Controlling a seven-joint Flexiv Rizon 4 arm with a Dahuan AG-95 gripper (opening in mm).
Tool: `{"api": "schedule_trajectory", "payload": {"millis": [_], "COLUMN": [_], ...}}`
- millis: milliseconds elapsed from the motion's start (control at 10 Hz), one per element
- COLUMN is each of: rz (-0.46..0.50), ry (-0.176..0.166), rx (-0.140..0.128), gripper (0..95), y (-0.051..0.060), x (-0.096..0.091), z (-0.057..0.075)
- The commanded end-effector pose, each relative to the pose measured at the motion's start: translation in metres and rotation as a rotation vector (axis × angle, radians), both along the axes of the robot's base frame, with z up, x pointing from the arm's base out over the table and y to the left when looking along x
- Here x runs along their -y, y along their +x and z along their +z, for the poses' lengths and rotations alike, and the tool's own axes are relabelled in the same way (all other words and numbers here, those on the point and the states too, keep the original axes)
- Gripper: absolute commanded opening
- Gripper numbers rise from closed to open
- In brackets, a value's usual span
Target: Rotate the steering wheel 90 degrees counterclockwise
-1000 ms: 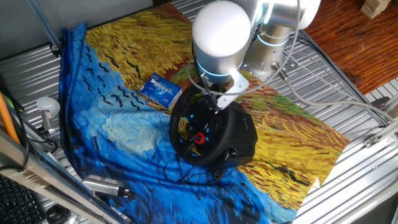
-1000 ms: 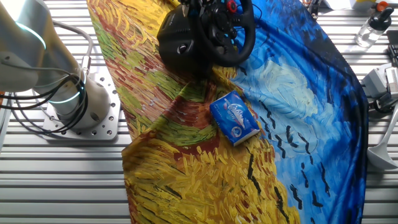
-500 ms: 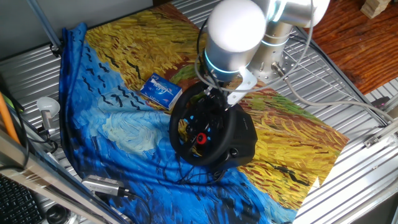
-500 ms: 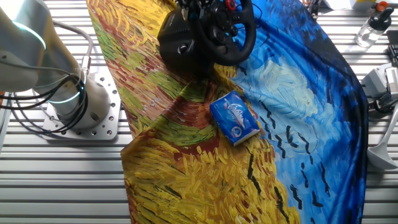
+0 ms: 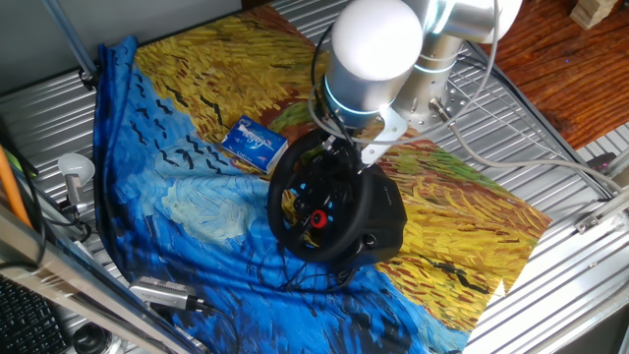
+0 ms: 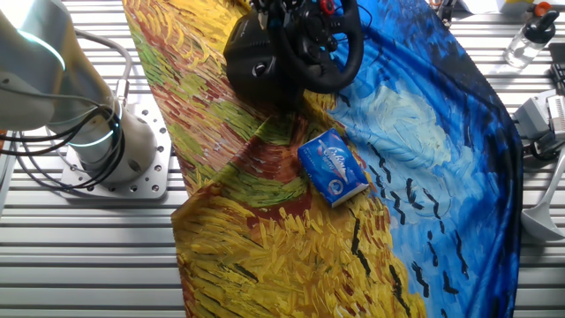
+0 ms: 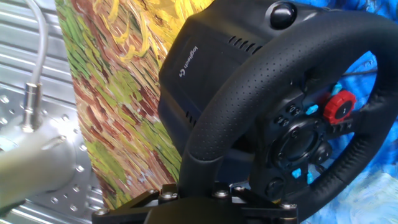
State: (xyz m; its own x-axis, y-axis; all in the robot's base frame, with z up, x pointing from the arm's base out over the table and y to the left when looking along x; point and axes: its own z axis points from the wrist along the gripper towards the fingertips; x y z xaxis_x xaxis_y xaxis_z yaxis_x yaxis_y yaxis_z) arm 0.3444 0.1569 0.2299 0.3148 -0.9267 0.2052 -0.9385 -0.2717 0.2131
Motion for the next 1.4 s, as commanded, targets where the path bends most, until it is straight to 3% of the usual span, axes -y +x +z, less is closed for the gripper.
{"api": "schedule_trajectory", "payload": {"millis": [100,500,1400], "rz": [-0.001,-0.011,-0.006], "ry": [0.018,0.078,0.166], "rx": [0.004,0.003,-0.032], "gripper": [0.0,0.0,0.0], "y": [-0.0011,-0.0020,-0.0022], "x": [0.0026,0.0039,0.0045], "z": [-0.0117,-0.0111,-0.0105]}}
